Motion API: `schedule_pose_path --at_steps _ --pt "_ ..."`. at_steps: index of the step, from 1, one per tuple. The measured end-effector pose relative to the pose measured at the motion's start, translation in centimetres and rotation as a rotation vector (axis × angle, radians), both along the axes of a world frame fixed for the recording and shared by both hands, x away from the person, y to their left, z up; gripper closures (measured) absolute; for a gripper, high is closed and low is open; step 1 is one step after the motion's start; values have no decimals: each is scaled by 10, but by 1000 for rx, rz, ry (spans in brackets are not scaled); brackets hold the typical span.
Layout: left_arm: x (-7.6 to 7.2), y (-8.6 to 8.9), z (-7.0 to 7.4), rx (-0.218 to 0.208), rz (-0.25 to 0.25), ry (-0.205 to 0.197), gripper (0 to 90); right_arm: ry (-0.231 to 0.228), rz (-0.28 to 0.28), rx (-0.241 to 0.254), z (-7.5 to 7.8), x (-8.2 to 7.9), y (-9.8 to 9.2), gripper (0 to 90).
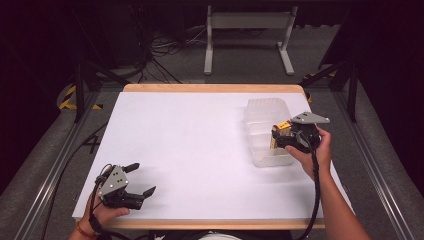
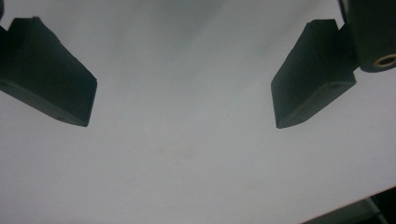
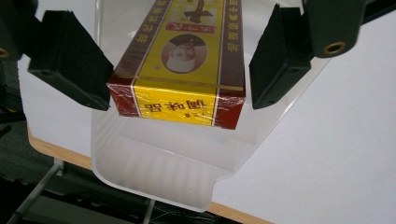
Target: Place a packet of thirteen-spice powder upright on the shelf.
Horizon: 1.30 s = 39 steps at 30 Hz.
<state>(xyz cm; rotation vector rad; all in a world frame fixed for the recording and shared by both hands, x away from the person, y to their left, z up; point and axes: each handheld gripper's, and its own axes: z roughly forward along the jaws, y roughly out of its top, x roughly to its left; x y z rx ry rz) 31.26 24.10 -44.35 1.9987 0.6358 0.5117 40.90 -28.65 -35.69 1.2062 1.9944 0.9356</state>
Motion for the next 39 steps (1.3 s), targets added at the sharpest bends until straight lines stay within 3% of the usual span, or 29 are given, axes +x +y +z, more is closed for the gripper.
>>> schedule_pose_path --at_steps 7,17,33,39 --pt "0 -1 0 1 -1 2 77 7 15 -5 3 -5 -2 229" --pt "2 -1 0 8 -4 2 77 -34 32 -17 9 -15 0 224" --pt "1 -2 0 16 -4 -1 77 -38 63 -39 14 -28 -6 217" --pt "1 -1 0 13 -6 -1 77 -38 82 -87 11 -35 -4 212"
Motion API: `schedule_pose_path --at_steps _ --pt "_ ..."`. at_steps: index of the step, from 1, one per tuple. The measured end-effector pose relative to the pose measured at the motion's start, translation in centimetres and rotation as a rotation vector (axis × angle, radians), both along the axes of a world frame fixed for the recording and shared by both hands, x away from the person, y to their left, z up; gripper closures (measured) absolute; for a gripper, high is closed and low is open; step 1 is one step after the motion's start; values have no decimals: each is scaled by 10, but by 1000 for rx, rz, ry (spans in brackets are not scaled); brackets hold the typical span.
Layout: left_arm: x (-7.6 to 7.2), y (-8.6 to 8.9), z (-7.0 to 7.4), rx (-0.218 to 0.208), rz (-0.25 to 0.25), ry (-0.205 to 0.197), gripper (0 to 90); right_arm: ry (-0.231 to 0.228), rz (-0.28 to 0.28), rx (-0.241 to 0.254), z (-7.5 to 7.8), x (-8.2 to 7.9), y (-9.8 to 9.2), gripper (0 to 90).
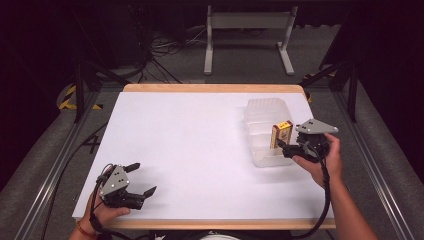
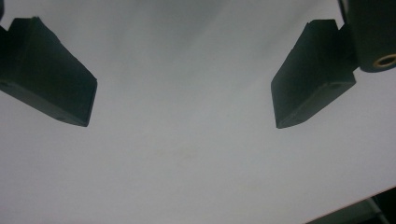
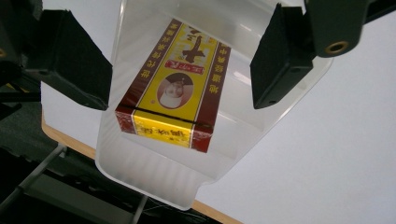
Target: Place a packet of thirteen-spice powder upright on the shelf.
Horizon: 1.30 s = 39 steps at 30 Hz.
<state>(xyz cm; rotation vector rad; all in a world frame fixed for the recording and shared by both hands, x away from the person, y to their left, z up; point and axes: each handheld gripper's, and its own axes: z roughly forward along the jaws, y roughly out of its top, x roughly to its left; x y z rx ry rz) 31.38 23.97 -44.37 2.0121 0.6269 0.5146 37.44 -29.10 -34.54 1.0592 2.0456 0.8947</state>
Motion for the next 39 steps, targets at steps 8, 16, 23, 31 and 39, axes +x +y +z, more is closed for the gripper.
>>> schedule_pose_path --at_steps 8,16,23,31,39 --pt "0 0 0 -3 2 -2 77 -5 21 -46 0 -10 -1 195" --pt "0 0 0 3 1 -3 77 -9 28 -52 -1 -20 -7 178" --pt "0 0 0 5 0 0 76 -14 36 -80 -7 -30 -10 166" --pt "0 0 0 3 4 -1 76 -18 41 -124 -16 -42 -12 159" --pt "1 0 0 5 5 6 75 -8 38 -138 -31 -50 -18 152"
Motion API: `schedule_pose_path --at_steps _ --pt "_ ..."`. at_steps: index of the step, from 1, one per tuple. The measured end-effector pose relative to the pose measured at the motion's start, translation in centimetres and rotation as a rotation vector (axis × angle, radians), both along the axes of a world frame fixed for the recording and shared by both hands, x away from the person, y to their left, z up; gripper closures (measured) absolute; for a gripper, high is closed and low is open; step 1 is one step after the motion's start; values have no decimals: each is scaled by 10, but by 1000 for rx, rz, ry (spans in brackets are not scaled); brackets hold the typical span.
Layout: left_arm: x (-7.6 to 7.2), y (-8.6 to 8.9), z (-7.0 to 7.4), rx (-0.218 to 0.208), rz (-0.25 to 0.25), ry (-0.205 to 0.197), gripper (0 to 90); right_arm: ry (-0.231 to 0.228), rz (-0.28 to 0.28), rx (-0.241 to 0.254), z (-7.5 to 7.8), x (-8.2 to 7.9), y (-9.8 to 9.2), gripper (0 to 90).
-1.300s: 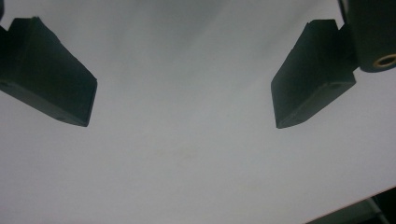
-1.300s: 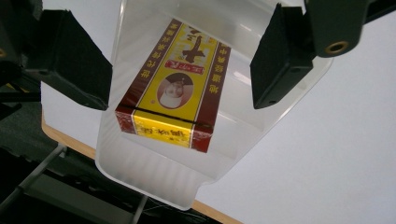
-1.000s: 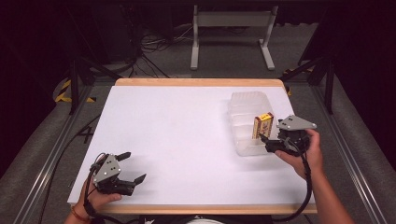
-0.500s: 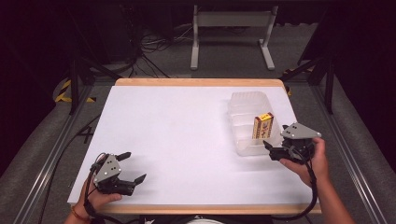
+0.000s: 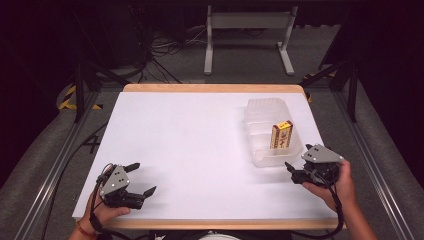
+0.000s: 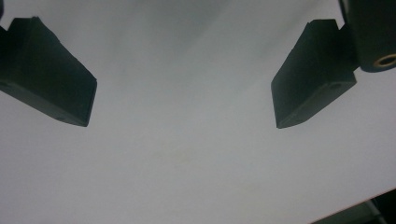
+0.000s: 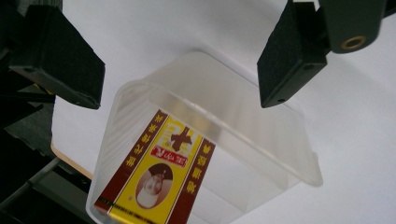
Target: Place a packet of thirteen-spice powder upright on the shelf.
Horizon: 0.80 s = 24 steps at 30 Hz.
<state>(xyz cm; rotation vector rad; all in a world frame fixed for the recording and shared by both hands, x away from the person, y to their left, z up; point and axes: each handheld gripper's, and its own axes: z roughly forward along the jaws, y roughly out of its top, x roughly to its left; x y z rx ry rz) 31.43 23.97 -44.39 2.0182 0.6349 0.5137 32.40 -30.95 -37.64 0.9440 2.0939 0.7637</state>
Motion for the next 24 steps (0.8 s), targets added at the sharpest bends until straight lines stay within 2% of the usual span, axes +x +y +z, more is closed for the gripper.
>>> schedule_pose_path --at_steps 5,10,12,19,24 --pt "0 0 0 2 -1 -1 75 0 0 -12 -10 -7 -4 150" --pt "0 0 0 1 0 0 75 28 7 -8 -23 -11 -10 146" --pt "0 -1 0 3 0 1 75 13 4 -15 -26 -14 -12 147" --pt "-1 1 0 -4 7 3 75 12 -1 11 -38 -22 -26 145" --pt "1 0 -1 -1 6 4 75 -3 -21 53 -45 -30 -37 140"
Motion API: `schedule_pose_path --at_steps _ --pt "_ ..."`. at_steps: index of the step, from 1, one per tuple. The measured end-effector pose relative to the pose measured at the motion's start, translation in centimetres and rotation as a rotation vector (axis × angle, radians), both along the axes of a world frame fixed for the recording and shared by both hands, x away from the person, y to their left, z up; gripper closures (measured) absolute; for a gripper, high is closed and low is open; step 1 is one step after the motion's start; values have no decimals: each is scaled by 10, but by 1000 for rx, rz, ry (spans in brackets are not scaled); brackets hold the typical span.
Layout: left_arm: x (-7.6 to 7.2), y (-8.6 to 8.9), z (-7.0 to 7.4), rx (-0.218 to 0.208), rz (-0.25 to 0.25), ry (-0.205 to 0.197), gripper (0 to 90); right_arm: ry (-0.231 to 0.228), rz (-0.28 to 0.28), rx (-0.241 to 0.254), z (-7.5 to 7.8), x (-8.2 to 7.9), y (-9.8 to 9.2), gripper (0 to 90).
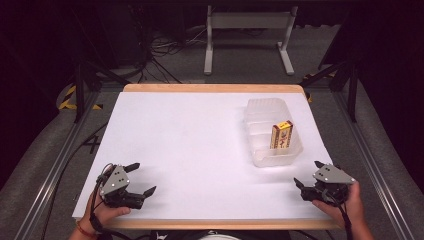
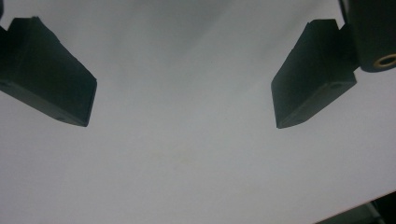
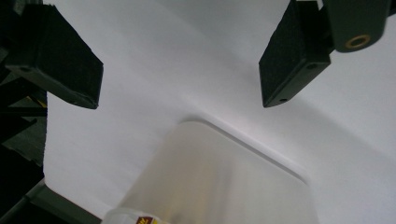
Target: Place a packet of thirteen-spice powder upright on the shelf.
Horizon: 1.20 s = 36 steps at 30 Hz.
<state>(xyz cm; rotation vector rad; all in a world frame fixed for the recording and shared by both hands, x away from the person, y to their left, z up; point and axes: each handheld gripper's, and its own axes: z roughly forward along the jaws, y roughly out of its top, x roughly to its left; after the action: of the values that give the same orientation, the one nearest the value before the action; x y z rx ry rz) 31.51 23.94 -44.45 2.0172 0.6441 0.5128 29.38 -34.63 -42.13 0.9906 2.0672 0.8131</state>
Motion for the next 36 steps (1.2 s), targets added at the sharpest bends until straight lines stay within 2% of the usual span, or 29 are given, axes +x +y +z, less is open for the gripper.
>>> schedule_pose_path --at_steps 2,8,15,20,27,36 --pt "0 1 0 -5 2 1 75 -6 -5 37 -2 -3 -5 138" --pt "0 2 1 -4 4 -7 75 -28 -39 100 -8 -9 -14 144" --pt "0 1 1 -2 7 -8 75 -48 -61 112 -12 -12 -16 143" --pt "1 -2 0 9 -12 -7 75 -62 -90 127 -12 -12 -17 143" --pt "3 -1 0 -2 -16 -10 75 -82 -118 117 -10 -19 -19 145" --pt "6 -4 -1 9 -6 0 73 -62 -135 116 -13 -15 -18 146"
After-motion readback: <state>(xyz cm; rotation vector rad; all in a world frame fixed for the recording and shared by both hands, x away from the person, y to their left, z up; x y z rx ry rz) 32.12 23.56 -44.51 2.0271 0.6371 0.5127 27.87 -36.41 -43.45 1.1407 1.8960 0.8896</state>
